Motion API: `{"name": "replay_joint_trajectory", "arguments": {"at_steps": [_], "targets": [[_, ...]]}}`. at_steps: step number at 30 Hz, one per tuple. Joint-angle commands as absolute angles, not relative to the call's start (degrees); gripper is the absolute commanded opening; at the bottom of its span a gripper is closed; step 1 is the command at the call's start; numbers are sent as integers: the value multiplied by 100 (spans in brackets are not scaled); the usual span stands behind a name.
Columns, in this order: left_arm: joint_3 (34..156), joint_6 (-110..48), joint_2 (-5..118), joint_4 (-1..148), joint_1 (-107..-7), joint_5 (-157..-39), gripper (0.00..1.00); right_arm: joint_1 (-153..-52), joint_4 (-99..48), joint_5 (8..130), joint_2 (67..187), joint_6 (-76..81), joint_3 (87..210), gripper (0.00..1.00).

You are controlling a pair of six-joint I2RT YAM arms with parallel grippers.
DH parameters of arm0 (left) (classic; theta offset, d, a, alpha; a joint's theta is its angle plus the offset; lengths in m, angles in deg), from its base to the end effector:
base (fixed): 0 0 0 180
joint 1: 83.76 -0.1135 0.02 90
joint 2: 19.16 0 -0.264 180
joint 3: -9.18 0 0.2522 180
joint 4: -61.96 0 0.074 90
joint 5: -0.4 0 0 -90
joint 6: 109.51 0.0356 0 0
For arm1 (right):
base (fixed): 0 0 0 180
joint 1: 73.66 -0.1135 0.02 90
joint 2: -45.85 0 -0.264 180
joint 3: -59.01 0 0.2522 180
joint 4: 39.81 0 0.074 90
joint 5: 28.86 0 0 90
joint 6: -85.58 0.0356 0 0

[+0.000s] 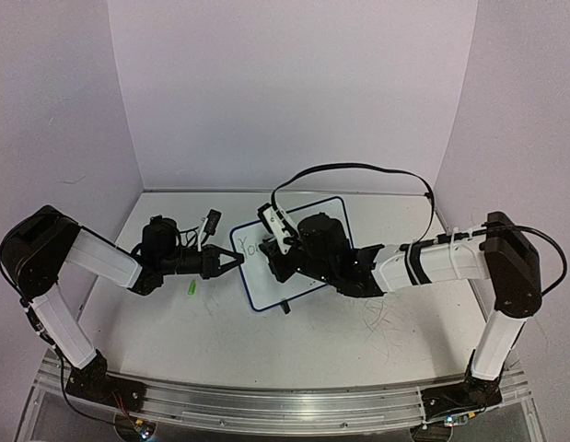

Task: Write a sentence on the whiteboard

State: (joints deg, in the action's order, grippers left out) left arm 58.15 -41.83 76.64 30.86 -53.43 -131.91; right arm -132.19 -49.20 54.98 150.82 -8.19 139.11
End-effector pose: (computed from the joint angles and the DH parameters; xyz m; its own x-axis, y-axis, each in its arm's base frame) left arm 0.2605 -0.1802 0.1650 -0.5707 0.0085 -0.8211 0.7739 0.3398 -0.5344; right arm 0.2238 0.3583 0.2333 -0.0868 -0.2671 -0.9598 -0.8014 0.5910 -0.0919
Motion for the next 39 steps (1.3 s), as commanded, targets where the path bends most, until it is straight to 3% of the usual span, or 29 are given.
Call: {"name": "replay_joint_trajectory", "arguments": {"at_steps": [1,39], "targets": [[5880,-3959,7540,3258,-5291,-13251,0,-13219,-4968,5356,15102,-707,13818,0],[5835,-3917,7525,3313,-5291,-13241,0,-13212,-5038,4712,15097,-749,14125,0]]}}
